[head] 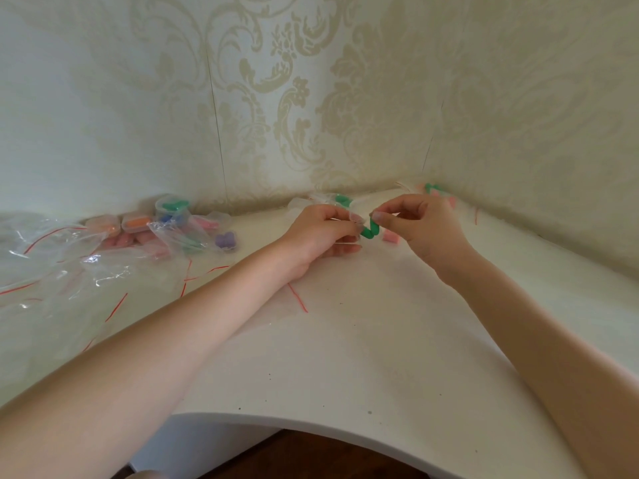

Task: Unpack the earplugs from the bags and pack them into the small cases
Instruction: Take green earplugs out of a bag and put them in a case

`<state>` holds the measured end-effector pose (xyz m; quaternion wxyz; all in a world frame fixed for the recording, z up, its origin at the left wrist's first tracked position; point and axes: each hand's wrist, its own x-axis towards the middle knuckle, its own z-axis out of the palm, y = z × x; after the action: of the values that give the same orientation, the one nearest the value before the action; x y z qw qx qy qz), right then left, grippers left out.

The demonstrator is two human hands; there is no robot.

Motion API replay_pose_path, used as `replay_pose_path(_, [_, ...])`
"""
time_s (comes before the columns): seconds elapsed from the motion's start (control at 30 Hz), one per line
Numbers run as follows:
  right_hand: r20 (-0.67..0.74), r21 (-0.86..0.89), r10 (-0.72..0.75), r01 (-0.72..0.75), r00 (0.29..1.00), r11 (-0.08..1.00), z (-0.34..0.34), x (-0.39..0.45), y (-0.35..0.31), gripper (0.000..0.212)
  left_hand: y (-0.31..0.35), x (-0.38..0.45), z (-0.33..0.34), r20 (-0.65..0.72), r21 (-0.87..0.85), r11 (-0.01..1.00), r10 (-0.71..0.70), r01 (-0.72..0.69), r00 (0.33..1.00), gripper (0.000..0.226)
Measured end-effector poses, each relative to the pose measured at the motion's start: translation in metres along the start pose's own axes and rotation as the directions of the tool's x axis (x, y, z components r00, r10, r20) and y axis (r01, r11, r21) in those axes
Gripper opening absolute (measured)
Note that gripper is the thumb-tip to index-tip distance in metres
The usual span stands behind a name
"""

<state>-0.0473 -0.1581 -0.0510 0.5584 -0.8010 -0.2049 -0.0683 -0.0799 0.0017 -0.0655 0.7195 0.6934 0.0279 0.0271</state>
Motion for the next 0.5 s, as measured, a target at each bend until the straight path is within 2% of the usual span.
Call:
replay_pose_path(0.07, [0.013, -0.086, -0.036, 0.037, 0.999, 0.996, 0.0003, -0.0004, 0.0005, 0.005, 0.0003, 0.0000, -0.0006, 0.016, -0.004, 1.000, -0.010, 0.010, 1.000, 0.007])
replay_pose_path(0.2, [-0.008, -0.127, -0.116, 0.115, 0.993, 0.985, 0.0004, 0.0000, -0.0005, 0.006, 0.0025, 0.0005, -0.0016, 0.044, -0.046, 0.998, -0.034, 0.036, 0.998, 0.007])
replay_pose_path(0.5, [0.043, -0.299, -0.206, 0.209, 0.978, 0.931, 0.0014, 0.0025, 0.0066, 0.009, 0.0028, -0.0002, -0.0011, 0.084, -0.069, 0.997, -0.039, 0.045, 0.996, 0.013])
